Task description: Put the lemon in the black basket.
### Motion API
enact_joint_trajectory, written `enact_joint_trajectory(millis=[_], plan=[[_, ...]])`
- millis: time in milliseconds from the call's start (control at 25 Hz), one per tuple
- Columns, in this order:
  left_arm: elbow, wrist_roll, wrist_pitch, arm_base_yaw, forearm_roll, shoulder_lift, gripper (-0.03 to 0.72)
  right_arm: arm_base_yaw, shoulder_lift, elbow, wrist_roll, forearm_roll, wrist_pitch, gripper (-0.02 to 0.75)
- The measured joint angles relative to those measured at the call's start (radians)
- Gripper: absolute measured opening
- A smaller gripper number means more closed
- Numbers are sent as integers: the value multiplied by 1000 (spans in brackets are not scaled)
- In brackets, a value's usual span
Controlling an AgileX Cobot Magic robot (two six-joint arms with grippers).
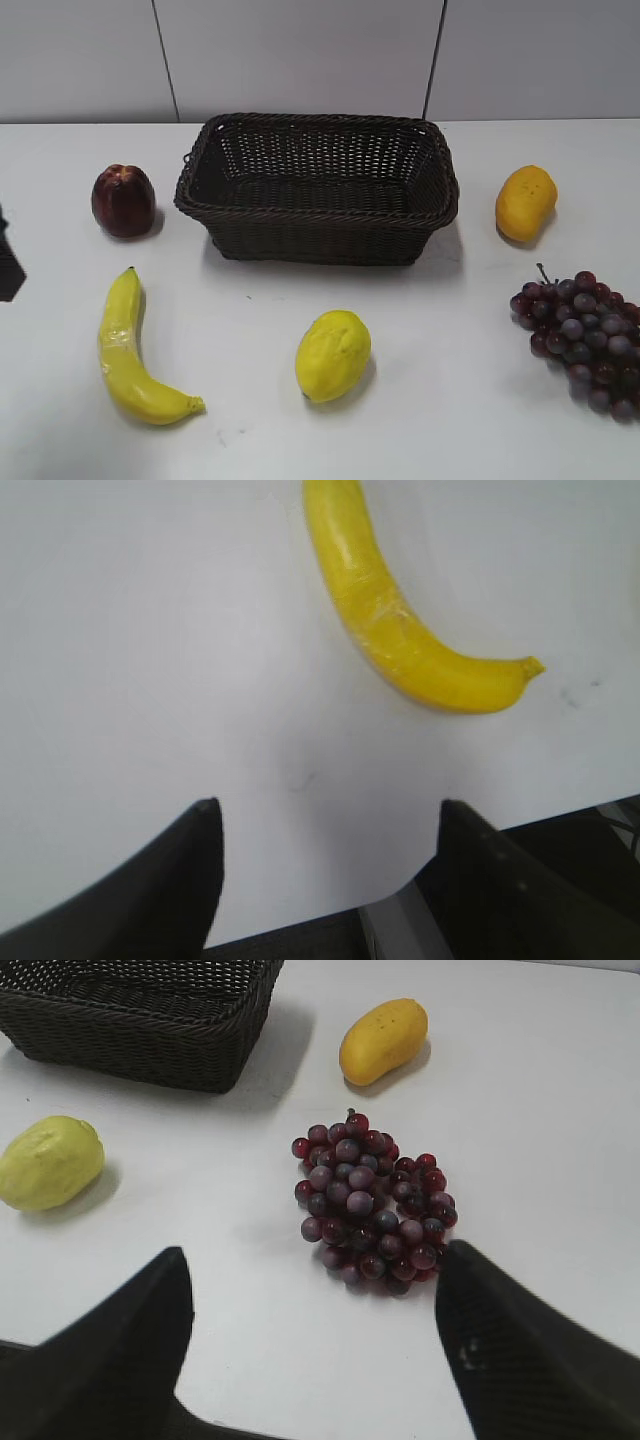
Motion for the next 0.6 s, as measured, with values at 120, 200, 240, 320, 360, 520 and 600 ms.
enact_joint_trajectory(millis=[120,200,240,320,360,520,600], plan=[[-66,-19,-19,-92,0,88,549,0,0,0,0,0,0,571],[-114,-39,-36,-148,0,140,595,0,0,0,0,0,0,571],[-134,-48,-46,-179,1,170,614,0,0,0,0,0,0,571],[-181,-73,-63,-232,3,225,630,0,0,0,0,0,0,571],[-204,-81,-75,-260,3,257,633,0,0,0,0,0,0,571],[-296,-95,-97,-361,6,379,634,0,0,0,0,0,0,571],[-342,-96,-101,-402,6,434,631,0,0,0,0,0,0,571]])
